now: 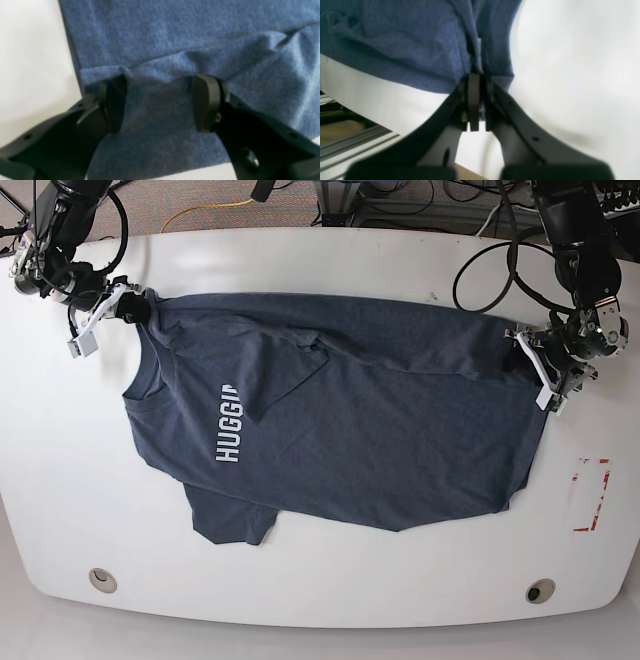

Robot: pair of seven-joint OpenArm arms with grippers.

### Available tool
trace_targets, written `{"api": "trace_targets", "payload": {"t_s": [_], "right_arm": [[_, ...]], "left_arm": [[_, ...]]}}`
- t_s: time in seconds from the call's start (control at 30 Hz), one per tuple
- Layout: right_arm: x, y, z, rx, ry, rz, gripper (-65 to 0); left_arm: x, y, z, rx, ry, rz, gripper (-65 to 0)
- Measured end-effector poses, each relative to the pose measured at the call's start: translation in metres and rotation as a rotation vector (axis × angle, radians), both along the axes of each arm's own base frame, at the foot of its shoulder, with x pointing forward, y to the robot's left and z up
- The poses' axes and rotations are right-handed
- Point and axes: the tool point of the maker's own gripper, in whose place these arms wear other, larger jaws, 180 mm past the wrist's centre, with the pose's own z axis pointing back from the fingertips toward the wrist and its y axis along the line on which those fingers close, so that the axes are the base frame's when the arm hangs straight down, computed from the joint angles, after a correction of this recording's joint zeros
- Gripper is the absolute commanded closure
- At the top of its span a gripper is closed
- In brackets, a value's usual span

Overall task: Fold the T-shirt properly
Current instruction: 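Regrasp the shirt's shoulder with the left gripper and pull it taut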

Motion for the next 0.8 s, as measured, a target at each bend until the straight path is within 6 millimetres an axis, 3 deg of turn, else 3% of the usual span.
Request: {"api": "trace_targets", "payload": {"t_s": [0.13, 0.2, 0.4, 0.47, 0.67, 0.8], "right_arm": [[-0.004, -0.008, -0.004, -0.005, 0.027, -0.006, -1.0], [-0.005, -0.012, -0.003, -0.014, 0.029, -0.004, -4.9], [-0.005, -0.025, 0.002, -0.049, 0.032, 0.000, -33.5], [-0.007, -0.030, 0.004, -0.058, 0.032, -0.006, -38.2], [-0.016, -0.033, 0.014, -0.108, 0.020, 0.009, -38.7], [-0.006, -0.002, 0.032, -0.131, -0.054, 0.108, -39.0]], "left_arm": [[-0.009, 0.009, -0.002, 0.006, 0.010, 0.000, -37.8], [-0.017, 0.010, -0.005, 0.006, 0.021, -0.001, -37.8], [-0.034, 0.015, -0.009, -0.010, 0.023, 0.024, -37.8], [-0.043, 0.021, -0.009, -0.003, 0.029, 0.038, -37.8], [-0.071, 0.025, -0.007, 0.031, 0.054, 0.037, -37.8], [-0.087, 0.018, -0.007, 0.057, 0.076, 0.013, -37.8]]}}
